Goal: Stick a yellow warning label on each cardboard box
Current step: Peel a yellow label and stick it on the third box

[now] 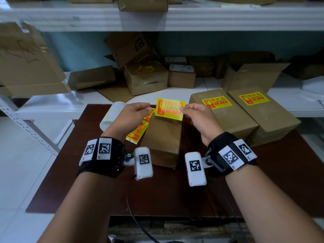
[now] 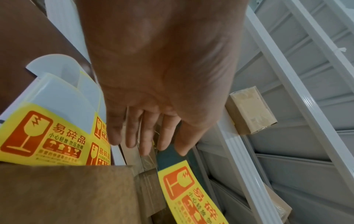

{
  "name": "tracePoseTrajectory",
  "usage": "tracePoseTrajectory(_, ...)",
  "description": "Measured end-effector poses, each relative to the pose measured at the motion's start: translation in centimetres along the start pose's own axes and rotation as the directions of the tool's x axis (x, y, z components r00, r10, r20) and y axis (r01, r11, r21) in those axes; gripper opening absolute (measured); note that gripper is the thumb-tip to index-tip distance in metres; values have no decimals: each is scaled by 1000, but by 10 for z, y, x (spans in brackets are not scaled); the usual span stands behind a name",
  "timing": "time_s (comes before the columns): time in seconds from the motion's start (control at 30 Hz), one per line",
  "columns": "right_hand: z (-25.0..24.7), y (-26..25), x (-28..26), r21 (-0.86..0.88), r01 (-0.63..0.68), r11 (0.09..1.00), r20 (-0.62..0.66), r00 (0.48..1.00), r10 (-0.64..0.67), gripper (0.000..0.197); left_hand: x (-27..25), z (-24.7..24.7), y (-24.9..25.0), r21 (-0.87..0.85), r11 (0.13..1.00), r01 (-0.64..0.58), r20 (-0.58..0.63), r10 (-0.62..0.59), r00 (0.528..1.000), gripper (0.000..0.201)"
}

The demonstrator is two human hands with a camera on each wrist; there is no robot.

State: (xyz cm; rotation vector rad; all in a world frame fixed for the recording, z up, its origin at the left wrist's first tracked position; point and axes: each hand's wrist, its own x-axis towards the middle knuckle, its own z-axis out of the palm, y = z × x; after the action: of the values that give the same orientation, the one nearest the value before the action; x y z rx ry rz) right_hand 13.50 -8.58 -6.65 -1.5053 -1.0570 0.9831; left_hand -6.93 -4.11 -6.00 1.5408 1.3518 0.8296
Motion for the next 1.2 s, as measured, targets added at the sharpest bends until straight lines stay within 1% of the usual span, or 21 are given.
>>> tracePoseTrajectory(0.07,-2,-2,-1,3,-19,1000,19,1000,19,12,0,1,-2,10,999,36,40,-37,999,41)
tracePoseTrajectory(0.1,-3,-3,-1,9,-19,1000,27,999,18,12,-1,1,-3,9,998,57,62,-58,996,41)
tracePoseTrajectory(0.13,-4,-5,-2,19,-17,1000,34,999,16,13,-1,2,-3,4,997,77,89,-77,993,37)
tracePoseTrajectory(0.2,-4,-7,-4,38,-21,999,55,998,19,14,-3,4,-3,-10,994,106,149,-103,983,17)
tracePoseTrajectory(0.23,-4,-8,-5,43,-29,999,68,997,26,13,-4,5,-2,-9,994,109,173,-106,979,14)
tracePoseTrajectory(0.37,-5,-9,-7,38,-57,998,112,992,52,10,-4,3,-3,23,993,116,227,-118,967,13)
tracePoseTrajectory(0.47,-9,-10,-7,15,-56,998,131,990,54,8,-5,-1,-2,29,990,139,232,-142,962,15)
tracePoseTrajectory(0.57,-12,-10,-5,-33,-63,997,150,986,68,20,-5,-4,-1,56,992,115,202,-124,971,14)
tracePoseTrajectory(0.7,-14,-8,-3,-44,-40,998,161,986,46,9,-3,-7,3,-28,996,82,111,-78,991,21)
tracePoseTrajectory(0.77,-15,-8,-1,-14,-35,999,158,987,37,11,-4,-6,5,-55,998,45,84,-40,996,24)
tracePoseTrajectory(0.9,-16,-8,-2,3,-21,1000,167,986,20,13,-5,-4,5,-41,999,-35,40,36,999,9)
tracePoseTrajectory(1.0,-16,-8,-3,6,-17,1000,182,983,16,15,-5,-3,5,-24,999,-40,30,41,999,6)
tracePoseTrajectory(1.07,-16,-8,-3,16,-21,1000,187,982,18,16,-5,-2,5,-44,999,-30,30,31,999,5)
tracePoseTrajectory(1.2,-16,-7,-1,29,-28,999,193,981,22,14,-4,0,5,-83,996,-20,1,20,1000,14)
